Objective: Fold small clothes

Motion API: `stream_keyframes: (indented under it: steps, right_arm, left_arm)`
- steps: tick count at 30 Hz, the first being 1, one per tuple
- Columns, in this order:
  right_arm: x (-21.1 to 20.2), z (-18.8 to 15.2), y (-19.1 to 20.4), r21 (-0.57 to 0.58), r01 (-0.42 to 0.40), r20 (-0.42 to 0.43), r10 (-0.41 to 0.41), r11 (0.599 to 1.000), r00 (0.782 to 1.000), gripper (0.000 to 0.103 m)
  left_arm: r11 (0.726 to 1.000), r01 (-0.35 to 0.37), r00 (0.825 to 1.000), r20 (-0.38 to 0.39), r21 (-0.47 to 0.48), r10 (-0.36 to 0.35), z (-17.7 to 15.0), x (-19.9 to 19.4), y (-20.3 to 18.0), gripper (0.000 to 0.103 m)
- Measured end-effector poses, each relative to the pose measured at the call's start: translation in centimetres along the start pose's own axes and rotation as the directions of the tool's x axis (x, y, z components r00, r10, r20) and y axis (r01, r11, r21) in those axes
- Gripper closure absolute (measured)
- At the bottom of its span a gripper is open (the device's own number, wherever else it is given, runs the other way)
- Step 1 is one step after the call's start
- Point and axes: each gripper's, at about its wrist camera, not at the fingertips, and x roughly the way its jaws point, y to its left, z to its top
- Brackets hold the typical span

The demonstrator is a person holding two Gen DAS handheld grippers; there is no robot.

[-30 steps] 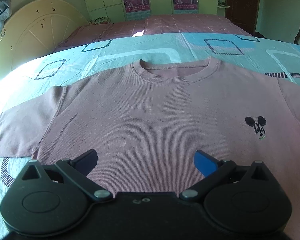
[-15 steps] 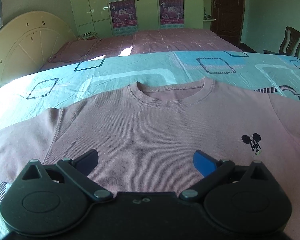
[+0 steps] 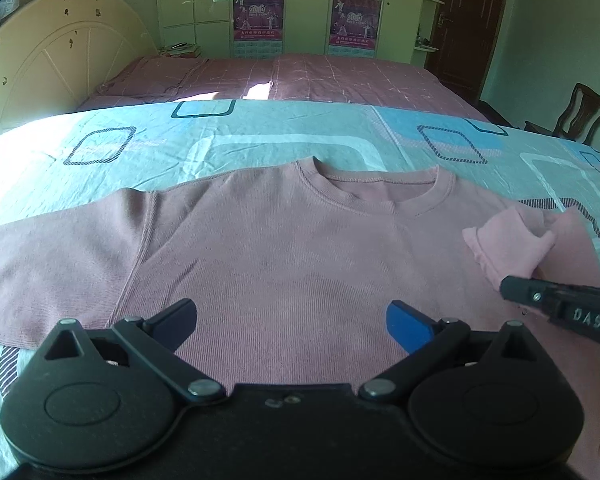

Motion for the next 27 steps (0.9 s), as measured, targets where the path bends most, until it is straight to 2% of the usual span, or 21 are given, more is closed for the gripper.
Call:
stream_keyframes:
  steps: [1,2,3,6,9,11,12,14,16,18,20,23,27]
  right_arm:
    - [0.0,-0.4,0.2,-0.009,-0.009,-0.005,0.009,1.000,1.000,0.058]
    - [-0.4,-0.7,0.2,-0.008,-0.016,0.010,0.016,1.000,1.000,0.048]
    - [-1.2,-0.9,0.0,-0.005,-0.007,0.035,0.007,1.000,0.999,0.043]
    - [-2.9,-1.4,-1.4,0.005,0.067,0.054,-0.067,0.998,0.996,0.043]
    - [-4.5,-1.8,-4.6,0.031,0.176,0.047,-0.177,0.984,0.983,0.043]
    - [-5.6,-2.5,-6.2,0.038,0.240,0.041,-0.241,0.970,0.970,0.043]
    - [-6.2,-3.0,-7.2,0.045,0.271,0.036,-0.273,0.961,0.961,0.043]
    - [-6.9,-3.7,-8.7,0.060,0.306,0.025,-0.308,0.950,0.951,0.043]
    - [-7.5,-4.4,-10.0,0.080,0.329,0.010,-0.331,0.941,0.944,0.043]
    - [-7.8,-5.1,-10.8,0.093,0.346,-0.005,-0.347,0.934,0.938,0.043]
    - [-7.8,-5.5,-11.4,0.104,0.361,-0.015,-0.361,0.927,0.932,0.043]
    - [-7.8,-5.8,-11.8,0.122,0.373,-0.019,-0.373,0.920,0.928,0.043]
    - [-6.9,-5.6,-11.8,0.097,0.387,-0.014,-0.388,0.917,0.922,0.043]
  left_arm:
    - [1.000,0.017,1.000,-0.001,0.005,-0.017,0.0,0.2,-0.3,0.002]
    - [0.999,0.034,0.999,-0.004,0.009,-0.034,0.0,0.4,-0.7,0.002]
    - [0.998,0.055,0.998,-0.006,0.010,-0.055,0.0,0.5,-1.1,0.002]
    - [0.990,0.141,0.990,-0.015,0.018,-0.141,0.0,1.3,-3.1,0.001]
    - [0.971,0.235,0.971,-0.062,0.047,-0.232,-0.3,3.0,-5.7,0.005]
    - [0.963,0.263,0.961,-0.100,0.059,-0.256,-0.6,4.7,-7.3,0.025]
    - [0.958,0.281,0.955,-0.119,0.055,-0.273,-0.8,5.5,-7.9,0.031]
    - [0.950,0.314,0.939,-0.155,0.012,-0.308,-1.1,7.2,-8.4,0.048]
    - [0.951,0.307,0.943,-0.124,-0.023,-0.308,-1.3,7.7,-8.6,0.049]
    - [0.953,0.302,0.947,-0.101,-0.038,-0.304,-1.3,7.8,-8.9,0.061]
    - [0.947,0.318,0.944,-0.084,-0.040,-0.320,-1.3,7.9,-9.2,0.089]
    - [0.941,0.331,0.941,-0.054,-0.068,-0.334,-0.9,7.8,-9.2,0.094]
    - [0.927,0.369,0.929,0.059,-0.071,-0.366,1.3,5.0,-8.7,0.094]
